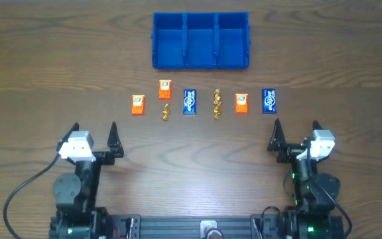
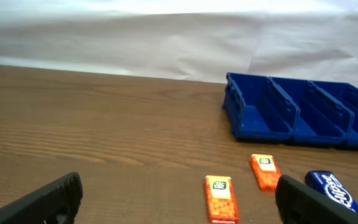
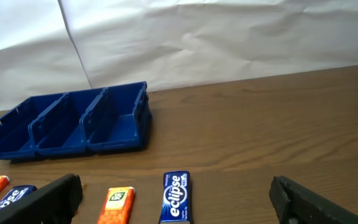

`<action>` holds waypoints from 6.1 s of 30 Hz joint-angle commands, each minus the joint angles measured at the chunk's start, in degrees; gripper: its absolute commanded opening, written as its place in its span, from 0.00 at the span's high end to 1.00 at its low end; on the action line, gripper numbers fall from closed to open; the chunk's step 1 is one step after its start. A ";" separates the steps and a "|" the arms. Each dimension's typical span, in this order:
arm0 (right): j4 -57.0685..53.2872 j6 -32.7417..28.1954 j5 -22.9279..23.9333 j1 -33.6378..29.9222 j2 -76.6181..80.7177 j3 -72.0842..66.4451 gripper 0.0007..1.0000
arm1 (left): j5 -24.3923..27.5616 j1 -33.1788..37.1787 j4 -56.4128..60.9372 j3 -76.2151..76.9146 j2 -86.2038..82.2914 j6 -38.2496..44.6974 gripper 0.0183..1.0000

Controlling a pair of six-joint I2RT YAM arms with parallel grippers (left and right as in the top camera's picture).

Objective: Sort Candies Into Trays

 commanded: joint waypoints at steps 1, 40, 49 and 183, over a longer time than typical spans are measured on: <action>-0.61 0.39 -0.24 -0.02 -0.46 0.04 0.00 | 1.20 0.37 -2.12 -1.01 -0.26 -0.63 0.00; -0.61 0.39 -0.24 -0.02 -0.46 0.04 0.00 | 6.80 0.35 -11.47 19.50 11.67 -1.73 0.00; -0.61 0.39 -0.24 -0.02 -0.46 0.04 0.00 | 8.57 -0.22 -45.40 65.55 53.70 -1.75 0.00; -0.61 0.39 -0.24 -0.02 -0.46 0.04 0.00 | -8.61 -24.94 -45.77 89.09 113.00 -24.87 0.00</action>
